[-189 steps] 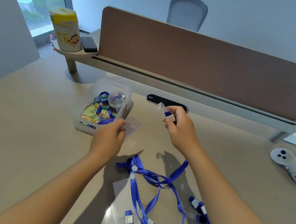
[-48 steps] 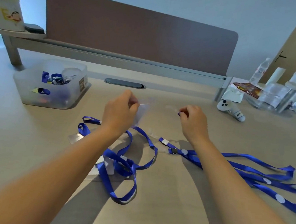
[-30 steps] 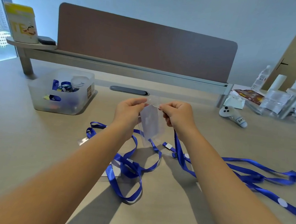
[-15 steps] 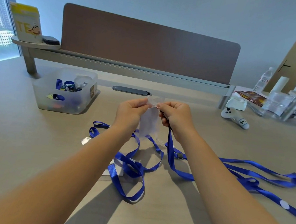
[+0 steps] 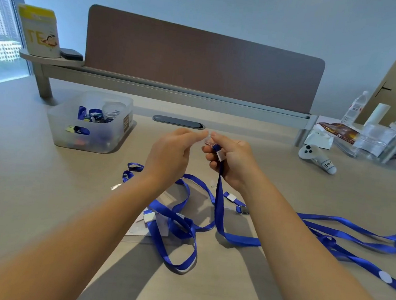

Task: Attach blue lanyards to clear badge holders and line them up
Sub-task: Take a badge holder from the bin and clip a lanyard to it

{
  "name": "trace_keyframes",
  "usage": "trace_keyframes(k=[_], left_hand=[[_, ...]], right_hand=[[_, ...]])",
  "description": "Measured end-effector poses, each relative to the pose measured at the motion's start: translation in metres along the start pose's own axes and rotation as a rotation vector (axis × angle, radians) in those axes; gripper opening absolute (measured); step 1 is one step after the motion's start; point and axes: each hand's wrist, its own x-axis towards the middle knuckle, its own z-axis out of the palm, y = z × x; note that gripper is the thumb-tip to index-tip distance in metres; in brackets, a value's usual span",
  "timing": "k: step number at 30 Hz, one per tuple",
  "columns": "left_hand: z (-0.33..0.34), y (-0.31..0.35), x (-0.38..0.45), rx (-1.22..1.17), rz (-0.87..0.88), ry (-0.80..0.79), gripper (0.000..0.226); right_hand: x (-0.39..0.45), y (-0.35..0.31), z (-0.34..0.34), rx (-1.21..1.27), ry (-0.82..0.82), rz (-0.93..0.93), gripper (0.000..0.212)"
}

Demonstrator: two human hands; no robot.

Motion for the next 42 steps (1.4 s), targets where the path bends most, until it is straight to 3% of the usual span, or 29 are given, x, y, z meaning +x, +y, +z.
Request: trace_keyframes(k=[4,6,8,12,15,22,27,33,42], left_hand=[[-0.004,-0.007,-0.004,0.063,0.123,-0.111,0.035],[-0.004,-0.008,-0.005,0.054,0.106,-0.125,0.035],[-0.003,-0.007,-0.004,-0.040,-0.006,-0.106,0.037],[-0.009,-0.006,0.000,-0.392,-0.287,-0.252,0.039],[-0.016,-0.003,0.005,-0.537,-0.382,-0.275,0.034],[-0.022,-0.005,0.019,-0.450,-0.477,-0.290,0.026],[-0.029,-0.006,0.024,-0.159,-0.347,-0.372,0.028],[-0.028,-0.004,0.020,0.070,-0.224,-0.315,0.029],[-0.021,-0.012,0.020,0.036,-0.214,-0.264,0.027]], right_hand=[[0.001,0.004,0.002,-0.028,0.000,0.018,0.025],[0.002,0.006,0.003,-0.032,-0.001,0.024,0.022],[0.003,0.006,0.005,-0.038,-0.004,0.013,0.021],[0.006,0.006,0.007,-0.187,0.006,-0.068,0.026],[0.007,0.007,0.009,-0.264,-0.026,-0.114,0.025],[0.008,0.008,0.019,-0.461,-0.029,-0.205,0.022],[0.009,0.012,0.025,-0.587,-0.009,-0.276,0.021],[0.011,0.014,0.028,-0.752,0.018,-0.374,0.022],[0.012,0.014,0.028,-0.860,0.027,-0.436,0.024]])
